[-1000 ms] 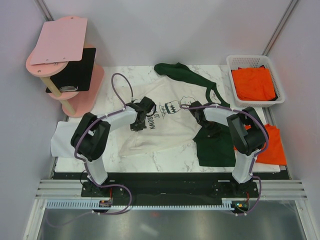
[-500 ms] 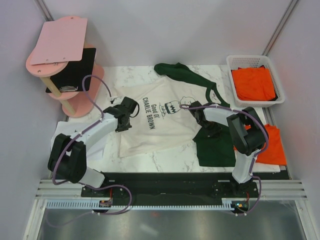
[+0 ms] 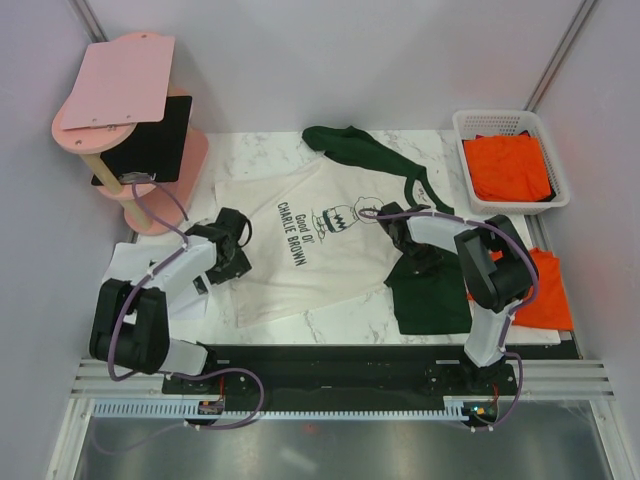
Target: Fold and stack the t-shirts
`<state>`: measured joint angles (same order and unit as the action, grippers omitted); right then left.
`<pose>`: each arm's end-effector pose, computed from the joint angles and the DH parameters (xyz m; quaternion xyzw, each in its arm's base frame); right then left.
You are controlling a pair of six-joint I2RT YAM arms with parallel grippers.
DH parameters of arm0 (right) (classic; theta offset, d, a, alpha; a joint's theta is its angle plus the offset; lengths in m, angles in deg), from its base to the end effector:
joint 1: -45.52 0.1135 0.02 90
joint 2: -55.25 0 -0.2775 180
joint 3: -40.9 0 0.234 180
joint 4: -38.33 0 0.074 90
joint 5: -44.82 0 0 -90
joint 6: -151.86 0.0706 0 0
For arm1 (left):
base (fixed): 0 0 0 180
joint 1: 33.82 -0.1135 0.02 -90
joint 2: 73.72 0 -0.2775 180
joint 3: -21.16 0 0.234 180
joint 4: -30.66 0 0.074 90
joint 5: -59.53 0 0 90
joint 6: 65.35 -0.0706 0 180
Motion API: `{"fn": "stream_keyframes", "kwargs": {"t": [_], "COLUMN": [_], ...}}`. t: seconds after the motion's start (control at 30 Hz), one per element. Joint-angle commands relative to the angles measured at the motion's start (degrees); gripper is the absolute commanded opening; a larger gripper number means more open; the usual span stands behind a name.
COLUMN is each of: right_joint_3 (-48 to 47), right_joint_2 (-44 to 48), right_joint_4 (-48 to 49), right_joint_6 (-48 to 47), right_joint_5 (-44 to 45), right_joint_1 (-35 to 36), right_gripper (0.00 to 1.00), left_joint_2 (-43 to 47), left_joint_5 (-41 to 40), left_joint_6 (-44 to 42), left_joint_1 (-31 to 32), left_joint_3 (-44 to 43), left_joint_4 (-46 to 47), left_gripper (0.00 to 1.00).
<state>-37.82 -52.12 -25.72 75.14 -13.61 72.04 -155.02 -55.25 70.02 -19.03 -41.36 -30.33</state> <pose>0.2866 0.1017 0.1321 -0.1173 0.9549 -0.2634 0.0712 0.2242 -0.0286 0.1766 -0.2750 0.9333 0.1413 0.1825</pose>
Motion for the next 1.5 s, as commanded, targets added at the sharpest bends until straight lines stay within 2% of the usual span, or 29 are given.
{"fn": "stream_keyframes", "kwargs": {"t": [0.0, 0.07, 0.1, 0.13, 0.2, 0.33, 0.4, 0.57, 0.77, 1.0, 1.23, 1.47], "right_joint_3": [0.31, -0.56, -1.70, -2.58, -5.12, -11.45, -18.91, -37.79, -51.69, -59.19, -63.14, -64.55], "right_joint_2": [4.44, 7.17, 8.05, 9.62, 10.95, 10.18, 7.28, -6.69, -20.05, -30.34, -36.32, -39.14], "right_joint_4": [5.06, 5.94, 6.29, 7.34, 9.63, 17.44, 18.16, 18.87, 21.68, 25.19, 26.51, 26.69], "right_joint_6": [2.19, 2.19, 2.02, 1.93, 1.06, -0.44, -0.79, -4.13, -6.33, -7.48, -8.09, -9.32], "right_joint_5": [-3.63, -3.27, -3.18, -3.36, -4.84, -7.91, -8.54, -10.74, -12.50, -14.60, -14.17, -10.13], "right_joint_1": [0.46, 0.46, 0.55, 0.55, 0.46, 0.37, 0.28, -0.07, -1.65, -3.49, -4.29, -5.08], "right_gripper": [0.00, 0.00, 0.00, 0.00, 0.00, 0.00, 0.00, 0.00, 0.00, 0.00, 0.00, 0.00], "left_joint_2": [6.76, 8.08, 7.91, 6.60, 4.23, -6.74, -13.87, -25.30, -34.44, -43.32, -48.95, -57.63], "left_joint_5": [-0.98, 0.07, 0.60, 1.21, 1.92, 2.97, 3.42, 3.86, 1.31, -1.33, -3.26, -4.76], "left_joint_6": [-0.26, -3.86, -5.27, -7.37, -9.58, -14.76, -16.18, -19.08, -20.58, -21.28, -21.54, -20.67], "left_joint_1": [-0.11, -0.02, 0.07, 0.07, 0.07, 0.24, 0.33, 0.33, 0.33, 0.33, 0.16, -0.46], "left_joint_3": [-2.34, -4.80, -5.94, -8.39, -12.87, -22.37, -28.50, -38.63, -47.51, -57.44, -63.34, -73.95], "left_joint_4": [1.56, 4.28, 5.08, 6.74, 7.98, 8.42, 7.81, 6.23, 3.60, -1.15, -4.49, -9.76], "left_gripper": [1.00, 0.97, 0.90, 0.63, 0.03, 0.02, 0.02, 0.02, 0.02, 0.02, 0.02, 0.02]}}
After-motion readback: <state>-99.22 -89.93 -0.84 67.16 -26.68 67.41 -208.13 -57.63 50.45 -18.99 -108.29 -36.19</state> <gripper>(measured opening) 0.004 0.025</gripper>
